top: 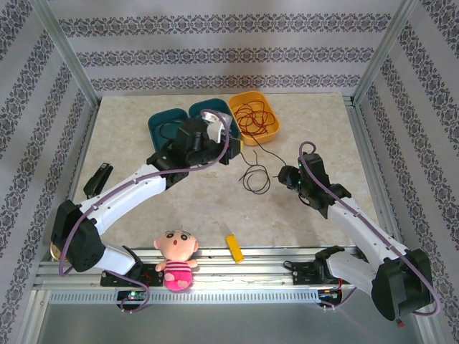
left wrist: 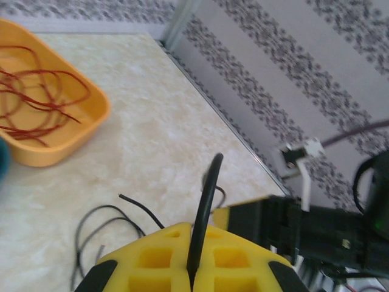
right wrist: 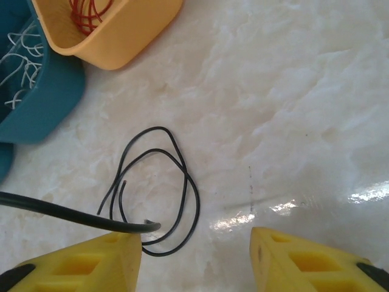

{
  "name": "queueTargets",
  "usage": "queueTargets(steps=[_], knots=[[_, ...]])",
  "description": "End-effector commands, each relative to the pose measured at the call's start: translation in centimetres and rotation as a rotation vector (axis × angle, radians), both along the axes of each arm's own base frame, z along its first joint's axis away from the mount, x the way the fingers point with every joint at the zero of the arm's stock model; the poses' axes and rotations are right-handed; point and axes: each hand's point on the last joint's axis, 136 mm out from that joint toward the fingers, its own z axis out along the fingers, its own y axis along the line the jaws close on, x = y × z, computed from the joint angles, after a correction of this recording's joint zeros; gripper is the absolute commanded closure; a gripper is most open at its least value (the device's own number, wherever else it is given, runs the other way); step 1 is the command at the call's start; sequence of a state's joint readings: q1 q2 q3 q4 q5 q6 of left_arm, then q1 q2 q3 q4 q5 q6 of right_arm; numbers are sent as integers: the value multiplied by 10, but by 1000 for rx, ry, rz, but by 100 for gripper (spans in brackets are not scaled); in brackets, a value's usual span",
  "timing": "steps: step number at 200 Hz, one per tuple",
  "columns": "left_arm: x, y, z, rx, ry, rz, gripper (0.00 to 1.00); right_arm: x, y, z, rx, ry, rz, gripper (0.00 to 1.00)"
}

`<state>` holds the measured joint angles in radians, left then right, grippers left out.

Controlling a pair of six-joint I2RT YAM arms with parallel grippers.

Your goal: Untangle the cables

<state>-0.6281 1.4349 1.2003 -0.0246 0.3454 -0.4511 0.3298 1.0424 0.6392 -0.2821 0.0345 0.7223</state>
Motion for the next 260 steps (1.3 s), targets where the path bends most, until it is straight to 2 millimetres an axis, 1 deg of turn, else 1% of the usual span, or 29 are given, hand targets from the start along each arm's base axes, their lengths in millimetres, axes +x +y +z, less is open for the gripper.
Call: queueTargets(steps=[1, 23, 39, 54, 71, 88, 94, 100, 105, 109, 111, 119, 134, 162, 200, 218, 260], knots=[[16, 45, 22, -24, -34, 149, 100, 2, 7, 10, 15, -59, 44, 43], [28, 81, 33, -71, -51, 246, 100, 1, 17, 20, 39, -101, 109, 37], [33, 103, 41, -95, -67, 293, 100, 0, 18, 24, 44, -122, 123, 33], [35, 117, 48, -98, -87, 327, 100, -1, 17, 26, 40, -131, 118, 31], [39, 133, 51, -85, -98, 369, 100, -1, 15, 27, 36, -135, 112, 30], [44, 151, 52, -72, -104, 419, 100, 0, 15, 27, 35, -134, 113, 25], [46, 157, 51, -65, -102, 439, 100, 0, 16, 27, 35, -133, 114, 22], [48, 163, 50, -59, -105, 457, 100, 0, 16, 26, 33, -133, 117, 18], [51, 168, 50, -51, -106, 475, 100, 1, 16, 26, 34, -134, 114, 12], [52, 172, 49, -46, -106, 488, 100, 1, 15, 26, 35, -133, 109, 4], [53, 174, 48, -42, -107, 494, 100, 1, 15, 26, 35, -133, 108, 2], [57, 181, 47, -29, -108, 517, 100, 1, 14, 26, 32, -130, 101, 2], [64, 193, 41, -13, -103, 557, 100, 1, 10, 25, 21, -126, 82, 2], [79, 208, 30, -13, -89, 604, 100, 0, 5, 25, 3, -115, 63, 2], [98, 233, 3, 61, -57, 695, 100, 0, 1, 24, -14, -100, 42, 2], [105, 241, -11, 110, -46, 724, 100, 1, 0, 26, -18, -99, 35, 2], [121, 250, -45, 174, -13, 741, 100, 5, 2, 28, -17, -96, 40, 2]])
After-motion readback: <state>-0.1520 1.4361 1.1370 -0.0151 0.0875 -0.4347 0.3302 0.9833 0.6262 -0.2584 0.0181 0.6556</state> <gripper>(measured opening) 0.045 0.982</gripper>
